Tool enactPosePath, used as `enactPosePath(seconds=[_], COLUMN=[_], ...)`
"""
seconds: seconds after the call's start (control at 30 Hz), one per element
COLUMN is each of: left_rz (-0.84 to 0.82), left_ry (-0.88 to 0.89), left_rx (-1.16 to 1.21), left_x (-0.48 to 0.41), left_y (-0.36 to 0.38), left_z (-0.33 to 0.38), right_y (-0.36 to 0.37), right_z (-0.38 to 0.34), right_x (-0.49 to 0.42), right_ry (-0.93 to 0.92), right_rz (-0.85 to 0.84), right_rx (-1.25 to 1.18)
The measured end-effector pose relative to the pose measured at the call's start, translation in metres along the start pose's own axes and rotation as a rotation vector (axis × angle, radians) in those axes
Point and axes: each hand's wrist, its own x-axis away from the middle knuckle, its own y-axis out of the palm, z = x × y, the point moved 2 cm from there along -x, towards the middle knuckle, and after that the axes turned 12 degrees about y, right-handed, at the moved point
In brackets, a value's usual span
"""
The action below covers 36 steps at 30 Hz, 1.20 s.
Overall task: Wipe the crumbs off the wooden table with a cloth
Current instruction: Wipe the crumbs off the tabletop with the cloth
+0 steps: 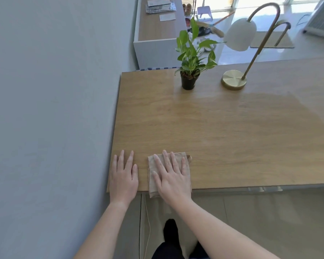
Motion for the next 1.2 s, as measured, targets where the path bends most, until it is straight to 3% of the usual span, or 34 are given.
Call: enactPosePath(seconds=[0.2,0.4,0.63,0.77,0.9,1.03,1.2], left_rz=[0.031,-0.006,-0.014,-0.007,-0.003,0.002,0.015], left_ry=[0.033,0.129,0.095,0.093,0.074,0.065,0.053], left_rx=[-0.046,0.007,-0.068,-0.087,-0.097,-0.093,-0.084], left_x=[-0.021,-0.053,-0.078,-0.077,-0.08,-0.081,-0.08], left_y=[0.007,0.024,0.046,0.047,0.047,0.047,0.048], left_z=[0.032,0.092,0.125,0.125,0.126,0.125,0.124], right_y=[-0.01,-0.045,-0.095,-0.116,-0.122,-0.11,-0.08], right_z=[0.042,0.155,0.281,0.296,0.266,0.194,0.13], right_x=[0.002,0.007,-0.007,-0.048,-0.11,-0.141,-0.101], right_ry=[-0.002,0.203,0.411,0.557,0.668,0.447,0.102], right_rz=[0.02,0.061,0.058,0.082,0.096,0.033,-0.042], right_rx=[0.011,0.04,0.026,-0.008,-0.041,-0.015,0.016])
